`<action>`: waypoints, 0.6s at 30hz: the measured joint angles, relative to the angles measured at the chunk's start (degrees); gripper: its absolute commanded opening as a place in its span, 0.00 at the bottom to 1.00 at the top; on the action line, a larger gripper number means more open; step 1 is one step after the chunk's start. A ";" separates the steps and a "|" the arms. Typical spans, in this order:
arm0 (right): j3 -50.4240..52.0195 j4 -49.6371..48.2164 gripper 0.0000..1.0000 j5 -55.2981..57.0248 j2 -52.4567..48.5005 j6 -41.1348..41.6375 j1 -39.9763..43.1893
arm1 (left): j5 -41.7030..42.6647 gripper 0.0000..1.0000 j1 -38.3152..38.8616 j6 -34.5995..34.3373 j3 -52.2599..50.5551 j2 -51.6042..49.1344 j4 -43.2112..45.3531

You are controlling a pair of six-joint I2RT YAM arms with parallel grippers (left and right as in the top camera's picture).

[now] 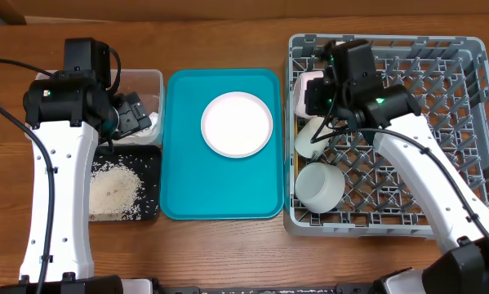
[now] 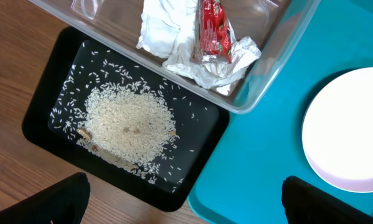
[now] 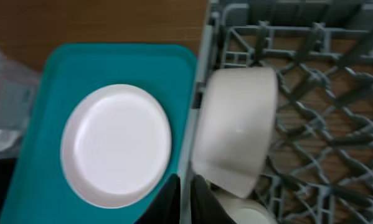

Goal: Sort waste into correct bins and load items into the dishwasher
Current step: 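Place the pink bowl in the rack's back-left corner and release, then move the right gripper back over the pink plate on the tray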

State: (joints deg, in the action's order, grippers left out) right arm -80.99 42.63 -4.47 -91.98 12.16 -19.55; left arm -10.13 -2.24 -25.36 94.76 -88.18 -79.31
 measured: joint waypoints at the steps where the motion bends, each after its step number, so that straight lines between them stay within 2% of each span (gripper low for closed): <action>1: 0.00 -0.59 0.10 -1.03 -0.07 -0.04 -0.39 | 0.00 1.00 -0.02 0.00 0.00 0.00 0.00; 6: 0.00 -5.03 0.10 -3.13 -2.49 -0.02 -1.97 | 0.00 1.00 0.00 0.00 0.00 0.00 0.00; 11: 0.00 -7.10 0.10 -0.39 -8.00 -0.02 -2.60 | 0.00 1.00 0.00 0.00 0.00 0.00 0.00; 18: 0.00 -0.92 0.10 11.41 -10.58 -0.07 -2.56 | 0.00 1.00 -0.02 0.00 0.00 0.00 0.02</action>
State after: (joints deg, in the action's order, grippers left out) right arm -80.99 41.71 6.94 -102.56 12.10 -22.11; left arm -10.13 -2.26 -25.36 94.76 -88.18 -79.29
